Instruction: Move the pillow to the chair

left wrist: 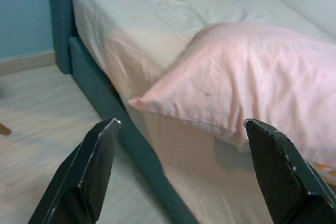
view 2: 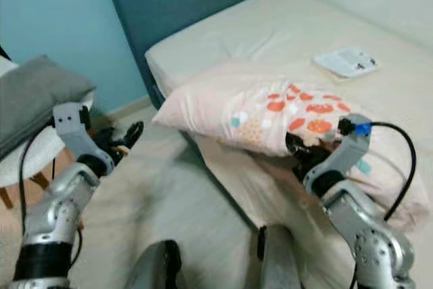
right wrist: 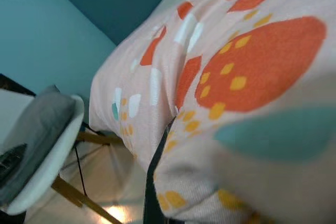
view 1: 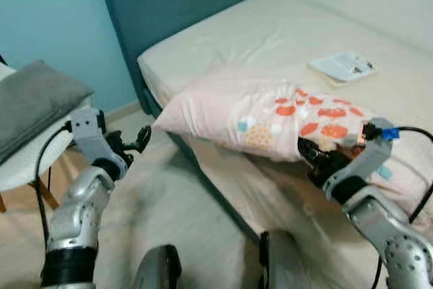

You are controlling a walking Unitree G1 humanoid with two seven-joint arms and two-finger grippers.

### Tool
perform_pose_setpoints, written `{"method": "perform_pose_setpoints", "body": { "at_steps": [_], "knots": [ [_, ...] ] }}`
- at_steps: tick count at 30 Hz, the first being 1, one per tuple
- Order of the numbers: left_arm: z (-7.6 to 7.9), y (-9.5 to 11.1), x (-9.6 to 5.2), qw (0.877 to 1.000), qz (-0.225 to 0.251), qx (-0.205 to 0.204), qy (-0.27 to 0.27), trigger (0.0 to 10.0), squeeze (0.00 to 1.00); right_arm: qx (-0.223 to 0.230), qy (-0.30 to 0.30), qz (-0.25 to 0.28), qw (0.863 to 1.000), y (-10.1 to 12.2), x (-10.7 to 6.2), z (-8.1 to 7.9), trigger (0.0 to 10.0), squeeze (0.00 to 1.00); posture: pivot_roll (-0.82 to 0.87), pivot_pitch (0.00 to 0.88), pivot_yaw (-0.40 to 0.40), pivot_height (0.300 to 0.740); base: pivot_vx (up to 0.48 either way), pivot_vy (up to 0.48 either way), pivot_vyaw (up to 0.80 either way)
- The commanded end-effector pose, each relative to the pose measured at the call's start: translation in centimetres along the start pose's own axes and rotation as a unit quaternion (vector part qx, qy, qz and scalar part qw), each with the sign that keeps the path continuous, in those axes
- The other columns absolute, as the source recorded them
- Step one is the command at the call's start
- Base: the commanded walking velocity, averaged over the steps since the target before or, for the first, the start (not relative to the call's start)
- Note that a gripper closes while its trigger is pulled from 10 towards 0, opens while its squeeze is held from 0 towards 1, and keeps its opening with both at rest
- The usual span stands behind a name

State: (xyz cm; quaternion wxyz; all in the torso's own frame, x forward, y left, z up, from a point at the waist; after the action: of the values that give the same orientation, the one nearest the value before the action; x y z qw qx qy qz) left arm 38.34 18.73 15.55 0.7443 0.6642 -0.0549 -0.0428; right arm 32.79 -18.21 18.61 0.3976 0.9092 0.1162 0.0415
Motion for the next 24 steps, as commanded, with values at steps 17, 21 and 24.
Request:
{"method": "perform_pose_setpoints", "body": {
  "at_steps": [17, 21, 24],
  "knots": [
    [-4.6, 0.1, -1.2, 0.986, -0.021, 0.117, 0.119, 10.0, 0.0, -0.001, 0.06, 0.034, 0.998, 1.1, 1.5, -2.0, 0.0, 0.0, -0.08, 0.041, 0.042, 0.672, -0.159, 0.0, 0.0],
    [-5.6, 0.4, -2.1, 0.982, -0.025, 0.13, 0.136, 10.0, 0.0, -0.007, 0.067, 0.017, 0.998, -0.3, 1.8, -2.3, 0.0, 0.0, -0.05, 0.031, 0.047, 0.687, 0.0, 0.0, 0.0],
    [-5.1, 0.0, -2.6, 0.982, -0.032, 0.132, 0.128, 10.0, 0.0, -0.013, 0.072, 0.006, 0.997, -1.3, 1.9, -2.5, 0.0, 0.0, -0.05, 0.028, 0.047, 0.697, 0.0, 0.0, 0.0]
  ]
}}
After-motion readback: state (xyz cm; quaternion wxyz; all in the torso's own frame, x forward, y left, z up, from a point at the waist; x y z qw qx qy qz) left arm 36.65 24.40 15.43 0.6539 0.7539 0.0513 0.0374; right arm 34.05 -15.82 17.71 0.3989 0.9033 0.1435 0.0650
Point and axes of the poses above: a point about 5 cm out from each wrist's last joint towards the gripper, its own x axis pointing out of the wrist towards the gripper, its own y axis along the axis of the wrist's last joint, z = x × y, the point moved 6 cm from there along x, pointing out of the wrist towards the gripper, and after that the axes turned 12 degrees about x, right-handed, at the moved point
